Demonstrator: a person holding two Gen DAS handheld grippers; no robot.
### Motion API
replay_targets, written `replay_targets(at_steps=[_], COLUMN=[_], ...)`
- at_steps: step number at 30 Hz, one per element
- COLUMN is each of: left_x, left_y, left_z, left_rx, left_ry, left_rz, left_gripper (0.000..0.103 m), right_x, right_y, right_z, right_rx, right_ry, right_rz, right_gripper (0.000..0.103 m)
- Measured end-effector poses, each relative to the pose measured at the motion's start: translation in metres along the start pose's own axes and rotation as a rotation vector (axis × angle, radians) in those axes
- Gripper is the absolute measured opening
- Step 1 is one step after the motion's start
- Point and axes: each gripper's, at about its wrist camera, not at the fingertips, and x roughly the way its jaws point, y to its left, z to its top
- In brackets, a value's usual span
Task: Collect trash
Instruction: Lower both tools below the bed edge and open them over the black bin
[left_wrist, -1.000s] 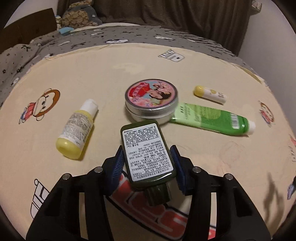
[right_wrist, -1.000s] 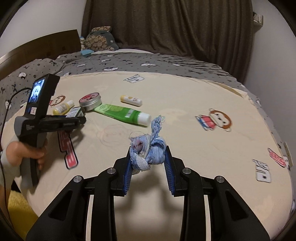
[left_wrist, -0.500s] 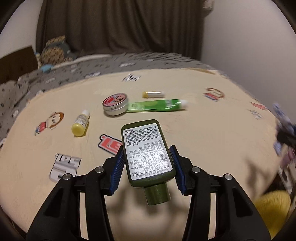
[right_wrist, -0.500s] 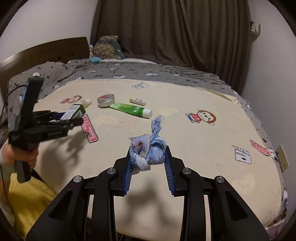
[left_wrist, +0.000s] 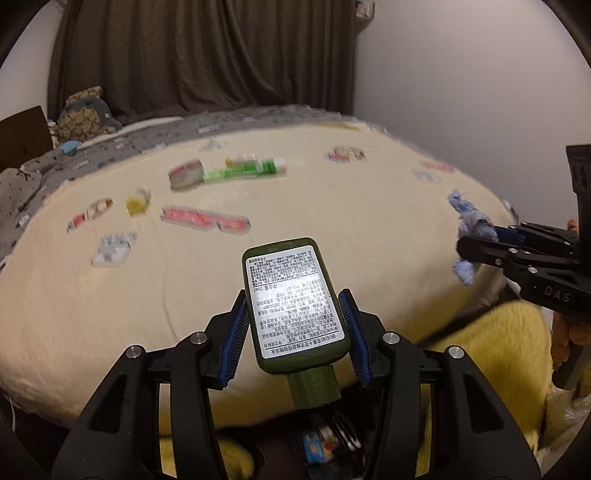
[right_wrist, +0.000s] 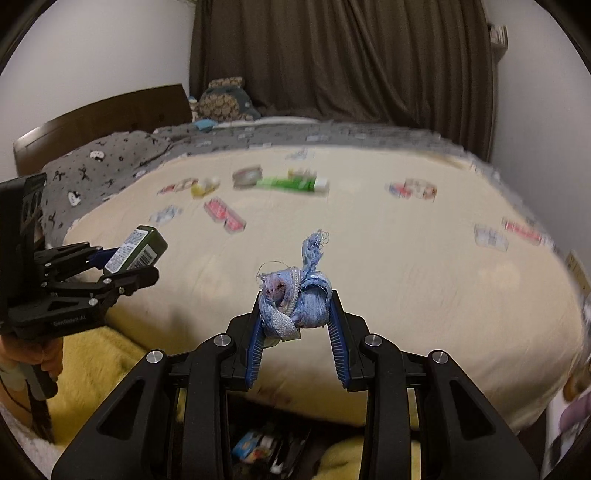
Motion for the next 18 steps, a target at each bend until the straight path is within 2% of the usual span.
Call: replay_targets(at_steps=[12, 18], left_x=[0.063, 0.090], left_y=[-0.016, -0.016], left_z=[-0.097, -0.123], left_rx=[-0.072, -0.077], left_ry=[0.315, 0.424], left_rz=[-0.113, -0.124], left_gripper=[0.046, 0.046], right_x=[0.052, 0.085], right_y=[0.010, 0.015], right_z=[-0.087, -0.117], right_rx=[0.144, 0.194], right_ry=[0.258, 0.407], right_rz=[0.105, 0.113], right_gripper=[0.033, 0.033])
